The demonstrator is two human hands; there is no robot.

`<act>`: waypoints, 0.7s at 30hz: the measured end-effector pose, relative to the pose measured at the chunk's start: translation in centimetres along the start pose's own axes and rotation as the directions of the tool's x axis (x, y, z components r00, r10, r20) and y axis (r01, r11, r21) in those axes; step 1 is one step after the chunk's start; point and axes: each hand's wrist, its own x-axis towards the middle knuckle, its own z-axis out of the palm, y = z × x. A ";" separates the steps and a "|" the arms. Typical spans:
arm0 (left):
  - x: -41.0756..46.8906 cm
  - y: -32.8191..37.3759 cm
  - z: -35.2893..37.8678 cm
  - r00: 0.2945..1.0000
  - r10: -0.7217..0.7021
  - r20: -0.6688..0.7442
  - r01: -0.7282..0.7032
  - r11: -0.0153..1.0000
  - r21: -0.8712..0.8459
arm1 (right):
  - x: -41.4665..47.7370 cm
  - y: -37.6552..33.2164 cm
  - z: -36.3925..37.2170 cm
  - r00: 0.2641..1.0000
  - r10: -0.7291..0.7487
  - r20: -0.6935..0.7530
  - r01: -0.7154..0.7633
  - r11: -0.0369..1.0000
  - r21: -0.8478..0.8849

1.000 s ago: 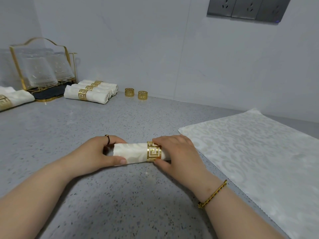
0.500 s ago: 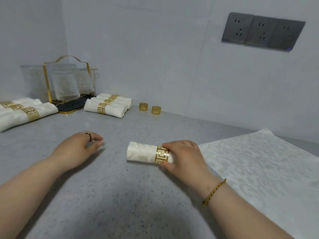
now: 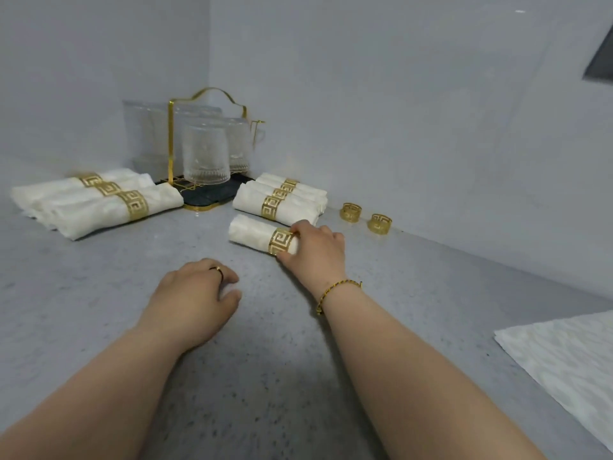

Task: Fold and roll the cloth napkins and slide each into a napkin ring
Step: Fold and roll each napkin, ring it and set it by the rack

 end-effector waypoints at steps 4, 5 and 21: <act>0.3 -0.5 0.2 1.000 0.015 -0.005 -0.015 1.000 -0.025 | 3.5 -2.0 2.9 0.999 0.012 -0.051 -0.011 1.000 0.014; 0.4 -0.7 0.2 1.000 0.014 -0.007 -0.014 0.999 -0.033 | 4.3 -2.3 3.4 0.998 0.005 -0.057 -0.005 1.000 -0.002; 0.3 -1.2 0.4 0.999 0.032 -0.044 -0.036 0.993 -0.111 | 7.8 -1.5 5.7 0.997 -0.002 -0.081 -0.008 0.993 -0.114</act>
